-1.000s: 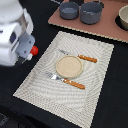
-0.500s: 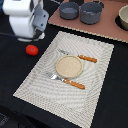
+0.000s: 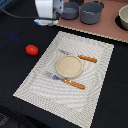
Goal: Place the pan onto the stove and place the fish and sausage into the pan.
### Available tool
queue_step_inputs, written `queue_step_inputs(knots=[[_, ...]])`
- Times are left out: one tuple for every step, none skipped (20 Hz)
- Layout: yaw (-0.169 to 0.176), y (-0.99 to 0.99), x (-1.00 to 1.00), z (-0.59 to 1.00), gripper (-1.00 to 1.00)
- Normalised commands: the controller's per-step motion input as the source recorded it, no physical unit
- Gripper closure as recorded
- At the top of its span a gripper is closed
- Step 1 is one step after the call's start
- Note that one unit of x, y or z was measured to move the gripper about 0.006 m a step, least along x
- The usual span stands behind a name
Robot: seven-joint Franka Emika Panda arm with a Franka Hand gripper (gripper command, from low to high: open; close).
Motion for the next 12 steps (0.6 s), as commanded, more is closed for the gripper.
queue_step_inputs(knots=[[0.000, 0.99, 0.00, 0.02, 1.00], [0.000, 0.98, 0.00, 0.01, 1.00], [0.000, 0.98, 0.00, 0.00, 1.00], [0.000, 0.98, 0.00, 0.00, 1.00], [0.000, 0.98, 0.00, 0.00, 1.00], [0.000, 0.98, 0.00, 0.00, 1.00], [0.000, 0.97, 0.00, 0.00, 1.00], [0.000, 0.97, 0.00, 0.00, 1.00], [0.000, 0.94, 0.00, 0.00, 1.00], [0.000, 0.88, 0.00, 0.00, 1.00], [0.000, 0.84, 0.00, 0.00, 1.00], [0.000, 0.76, 0.02, 0.00, 1.00]])
